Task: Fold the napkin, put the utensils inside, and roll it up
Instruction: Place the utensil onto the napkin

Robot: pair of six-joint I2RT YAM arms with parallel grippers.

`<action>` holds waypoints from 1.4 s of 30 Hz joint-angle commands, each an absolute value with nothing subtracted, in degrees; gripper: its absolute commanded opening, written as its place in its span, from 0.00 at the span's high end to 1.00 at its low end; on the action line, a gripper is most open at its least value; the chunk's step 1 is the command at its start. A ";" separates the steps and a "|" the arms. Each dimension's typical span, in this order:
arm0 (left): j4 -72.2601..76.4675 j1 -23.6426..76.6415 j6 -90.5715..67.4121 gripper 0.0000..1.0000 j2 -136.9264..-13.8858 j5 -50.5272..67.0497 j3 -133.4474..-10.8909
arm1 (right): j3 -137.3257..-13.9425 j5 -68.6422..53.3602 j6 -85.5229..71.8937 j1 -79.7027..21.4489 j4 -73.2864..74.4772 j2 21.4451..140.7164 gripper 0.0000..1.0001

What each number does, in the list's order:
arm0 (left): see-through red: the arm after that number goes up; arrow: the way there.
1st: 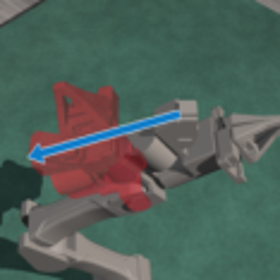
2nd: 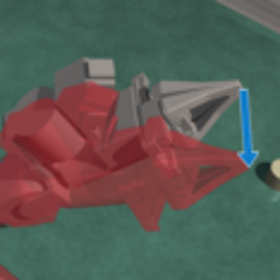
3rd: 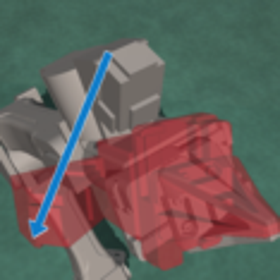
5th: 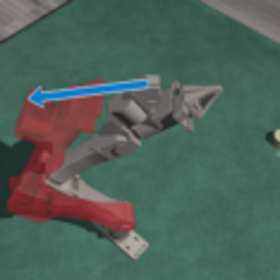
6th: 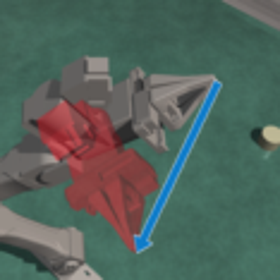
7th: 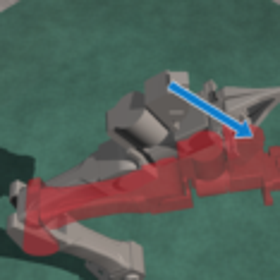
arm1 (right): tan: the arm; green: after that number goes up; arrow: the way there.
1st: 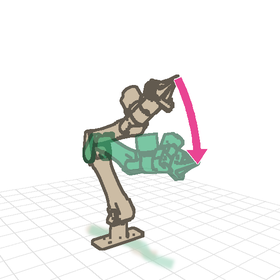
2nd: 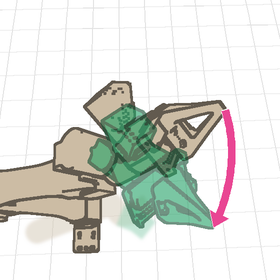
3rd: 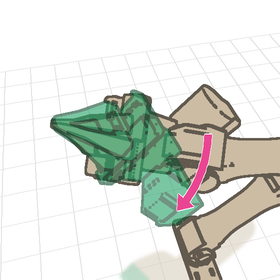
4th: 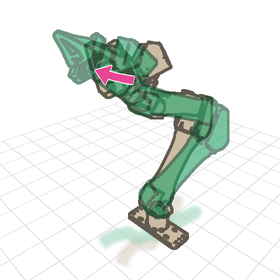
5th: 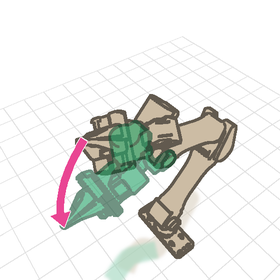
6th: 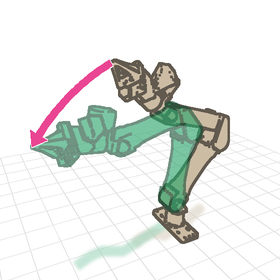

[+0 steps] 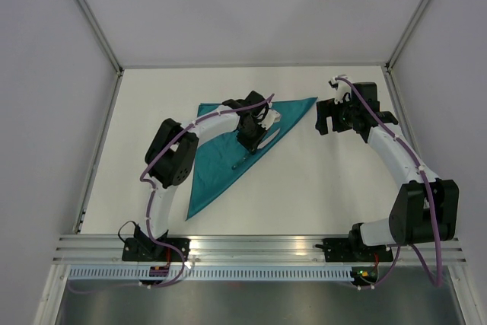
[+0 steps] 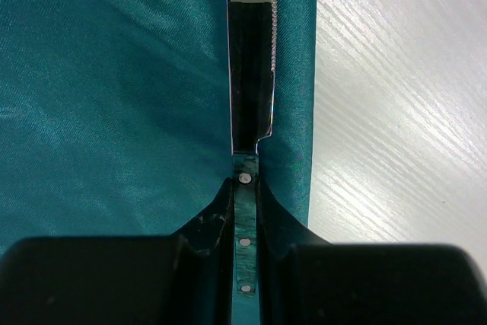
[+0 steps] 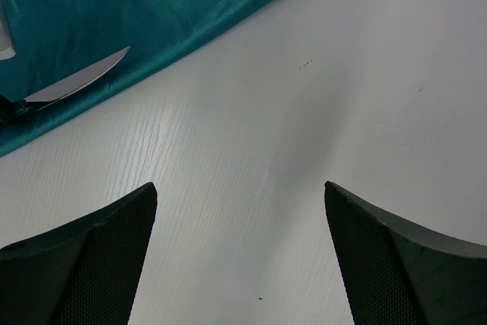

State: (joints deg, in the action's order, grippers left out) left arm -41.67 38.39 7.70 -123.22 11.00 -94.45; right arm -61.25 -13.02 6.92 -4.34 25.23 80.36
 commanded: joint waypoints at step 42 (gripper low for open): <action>-44.56 39.81 1.41 0.93 -124.98 12.92 -97.47 | -60.91 -11.78 7.03 -4.39 25.14 80.51 0.04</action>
State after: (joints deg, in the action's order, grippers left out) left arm -43.75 39.20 3.64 -124.38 11.27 -95.46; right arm -61.23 -13.02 7.18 -4.34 25.26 80.38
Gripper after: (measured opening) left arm 0.153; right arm 0.957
